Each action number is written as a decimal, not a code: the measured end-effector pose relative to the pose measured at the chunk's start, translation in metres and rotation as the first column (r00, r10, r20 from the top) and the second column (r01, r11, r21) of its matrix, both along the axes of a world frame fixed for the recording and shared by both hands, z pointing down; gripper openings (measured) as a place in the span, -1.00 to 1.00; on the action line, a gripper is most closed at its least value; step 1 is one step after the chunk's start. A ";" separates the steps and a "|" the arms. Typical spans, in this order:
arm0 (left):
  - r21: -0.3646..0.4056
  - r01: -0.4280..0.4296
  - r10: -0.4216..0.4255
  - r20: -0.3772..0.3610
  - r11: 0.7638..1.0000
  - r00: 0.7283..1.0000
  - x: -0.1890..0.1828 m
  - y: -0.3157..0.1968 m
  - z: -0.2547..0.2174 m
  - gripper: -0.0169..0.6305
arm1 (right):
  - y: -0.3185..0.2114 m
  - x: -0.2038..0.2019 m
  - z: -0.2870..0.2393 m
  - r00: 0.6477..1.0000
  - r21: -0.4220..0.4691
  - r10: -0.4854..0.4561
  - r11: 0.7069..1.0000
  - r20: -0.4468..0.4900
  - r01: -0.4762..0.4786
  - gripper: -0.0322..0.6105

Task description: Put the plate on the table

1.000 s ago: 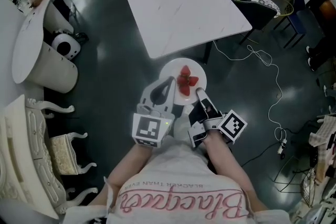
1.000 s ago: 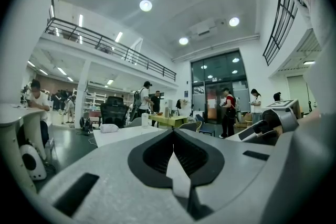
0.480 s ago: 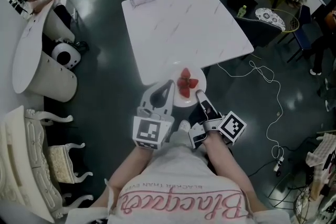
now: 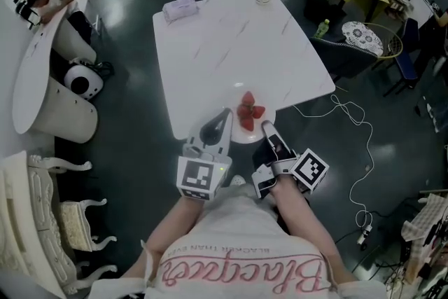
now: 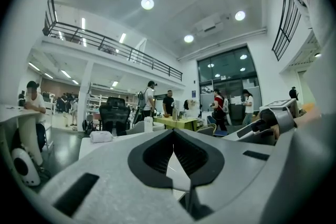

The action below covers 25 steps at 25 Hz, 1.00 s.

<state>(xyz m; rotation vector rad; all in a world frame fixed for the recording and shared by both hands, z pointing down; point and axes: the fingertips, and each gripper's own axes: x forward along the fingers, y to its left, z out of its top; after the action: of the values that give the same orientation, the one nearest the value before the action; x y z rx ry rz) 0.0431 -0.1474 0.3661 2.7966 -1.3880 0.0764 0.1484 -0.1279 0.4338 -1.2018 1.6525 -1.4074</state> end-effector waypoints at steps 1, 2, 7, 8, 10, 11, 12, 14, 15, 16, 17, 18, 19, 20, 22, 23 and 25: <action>-0.004 0.003 -0.003 0.002 1.000 1.000 0.004 -0.005 0.001 -0.93 | -0.005 0.005 0.001 1.000 -0.004 0.001 1.000 0.001 -0.001 -0.86; -0.009 0.006 -0.006 0.004 1.000 1.000 0.007 -0.010 0.003 -0.93 | -0.010 0.009 0.003 1.000 -0.010 0.003 1.000 0.004 -0.003 -0.86; -0.032 0.019 -0.018 0.012 0.999 1.000 0.010 -0.033 0.015 -0.93 | -0.032 0.015 0.013 1.000 -0.046 0.009 0.999 0.025 -0.007 -0.86; -0.035 0.019 -0.019 0.011 0.999 1.000 0.010 -0.038 0.016 -0.93 | -0.036 0.016 0.015 1.000 -0.048 0.011 0.999 0.025 -0.010 -0.86; -0.044 0.020 -0.019 0.011 0.999 1.000 0.010 -0.045 0.021 -0.93 | -0.043 0.019 0.018 1.000 -0.053 0.017 0.998 0.023 -0.016 -0.86; -0.050 0.020 -0.020 0.012 0.999 1.000 0.010 -0.049 0.023 -0.93 | -0.046 0.020 0.020 1.000 -0.056 0.020 0.998 0.021 -0.018 -0.86; -0.056 0.020 -0.020 0.013 0.998 1.000 0.010 -0.054 0.025 -0.93 | -0.050 0.021 0.020 1.000 -0.060 0.022 0.998 0.020 -0.021 -0.86; -0.066 0.020 -0.019 0.013 0.998 1.000 0.010 -0.068 0.026 -0.93 | -0.062 0.023 0.021 1.000 -0.066 0.026 0.998 0.015 -0.025 -0.86; -0.069 0.019 -0.018 0.011 0.997 1.000 0.010 -0.077 0.026 -0.93 | -0.068 0.024 0.021 1.000 -0.068 0.028 0.997 0.010 -0.028 -0.86; -0.069 0.018 -0.017 0.010 0.997 1.000 0.011 -0.085 0.025 -0.93 | -0.075 0.025 0.021 1.000 -0.071 0.030 0.997 0.005 -0.030 -0.86; -0.067 0.017 -0.017 0.010 0.998 1.000 0.010 -0.094 0.024 -0.93 | -0.083 0.026 0.022 0.999 -0.074 0.032 0.997 0.000 -0.032 -0.86; -0.065 0.018 -0.018 0.009 0.998 1.000 0.010 -0.104 0.022 -0.93 | -0.091 0.027 0.022 0.999 -0.077 0.034 0.996 -0.006 -0.034 -0.86; -0.062 0.018 -0.018 0.008 0.998 1.000 0.009 -0.113 0.021 -0.93 | -0.100 0.027 0.023 0.999 -0.080 0.035 0.996 -0.012 -0.036 -0.86; -0.062 0.017 -0.017 0.008 0.998 1.000 0.009 -0.122 0.021 -0.93 | -0.110 0.028 0.023 0.999 -0.082 0.035 0.996 -0.020 -0.037 -0.86; -0.068 0.012 -0.011 0.010 0.998 1.000 0.008 -0.139 0.023 -0.93 | -0.131 0.029 0.025 0.999 -0.086 0.036 0.996 -0.034 -0.038 -0.86; -0.072 0.009 -0.008 0.011 0.997 1.000 0.008 -0.147 0.025 -0.93 | -0.141 0.028 0.027 0.999 -0.088 0.035 0.995 -0.037 -0.038 -0.86; -0.079 0.000 0.001 0.016 0.997 1.000 0.008 -0.162 0.027 -0.93 | -0.160 0.025 0.030 0.999 -0.091 0.028 0.995 -0.034 -0.031 -0.86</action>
<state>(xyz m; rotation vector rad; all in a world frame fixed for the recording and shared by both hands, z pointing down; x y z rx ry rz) 0.0512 -0.3094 0.3930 2.7384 -1.3562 0.1501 0.1735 -0.2882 0.4634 -1.3018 1.6010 -1.4667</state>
